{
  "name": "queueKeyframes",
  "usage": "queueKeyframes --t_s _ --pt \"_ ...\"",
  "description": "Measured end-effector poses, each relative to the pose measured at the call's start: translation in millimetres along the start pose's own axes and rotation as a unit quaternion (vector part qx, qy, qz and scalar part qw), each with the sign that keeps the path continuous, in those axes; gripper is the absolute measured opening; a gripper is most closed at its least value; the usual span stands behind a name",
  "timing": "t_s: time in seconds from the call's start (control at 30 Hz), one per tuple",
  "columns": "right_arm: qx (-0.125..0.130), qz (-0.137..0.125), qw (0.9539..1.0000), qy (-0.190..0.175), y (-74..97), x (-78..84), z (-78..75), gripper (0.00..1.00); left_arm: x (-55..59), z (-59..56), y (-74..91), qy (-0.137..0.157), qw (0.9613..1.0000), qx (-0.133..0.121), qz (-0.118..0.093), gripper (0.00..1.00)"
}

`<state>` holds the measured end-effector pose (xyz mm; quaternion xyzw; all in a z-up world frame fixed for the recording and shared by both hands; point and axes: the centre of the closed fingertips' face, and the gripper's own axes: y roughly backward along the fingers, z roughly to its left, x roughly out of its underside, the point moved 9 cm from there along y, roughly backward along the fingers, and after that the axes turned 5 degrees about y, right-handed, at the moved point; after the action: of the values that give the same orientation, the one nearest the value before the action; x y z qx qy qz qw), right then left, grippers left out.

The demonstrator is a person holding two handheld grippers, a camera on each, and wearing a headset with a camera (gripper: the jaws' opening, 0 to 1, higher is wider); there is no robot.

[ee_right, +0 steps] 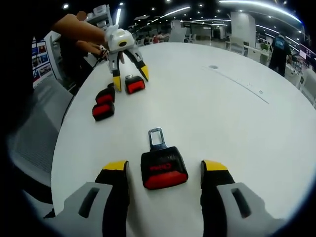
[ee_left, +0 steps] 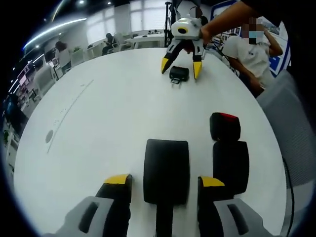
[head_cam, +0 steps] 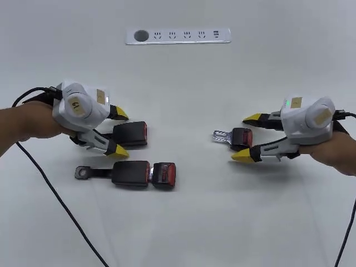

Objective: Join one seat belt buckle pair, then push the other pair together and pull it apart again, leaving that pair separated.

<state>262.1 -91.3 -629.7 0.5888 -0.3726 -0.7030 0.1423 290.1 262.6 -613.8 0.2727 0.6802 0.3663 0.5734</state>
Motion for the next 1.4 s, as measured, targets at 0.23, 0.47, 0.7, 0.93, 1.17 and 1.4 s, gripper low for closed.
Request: queueKeyframes --t_s 0.23,0.47,0.7,0.93,1.17,1.4 --pt "-0.005 0.002 0.9997 0.025 0.2 0.3 -2.1 0.4 3.7 4.0 -0.9 -0.007 0.9999 0.005 -0.007 0.53" --pt "-0.025 0.007 0.9992 0.03 -1.0 -14.5 -3.6 0.35 1.1 8.0 -1.1 -0.016 0.9998 0.013 -0.002 0.38" --pt "-0.04 0.021 0.9978 0.047 -1.6 -19.8 -3.5 0.34 0.5 10.1 -3.0 -0.027 0.9994 0.019 0.003 0.34" --pt "-0.045 0.017 0.9972 0.057 -12.4 -24.6 -1.7 0.34 0.4 10.7 -3.9 -0.033 0.9991 0.025 0.012 0.34" --pt "-0.048 0.008 0.9969 0.061 -28.1 -30.9 -2.0 0.34 0.2 10.8 -4.9 -0.034 0.9989 0.028 0.017 0.34" --pt "-0.049 0.001 0.9968 0.064 -38.9 -34.1 -2.2 0.34 0.2 10.5 -4.7 -0.03 0.999 0.028 0.017 0.34"
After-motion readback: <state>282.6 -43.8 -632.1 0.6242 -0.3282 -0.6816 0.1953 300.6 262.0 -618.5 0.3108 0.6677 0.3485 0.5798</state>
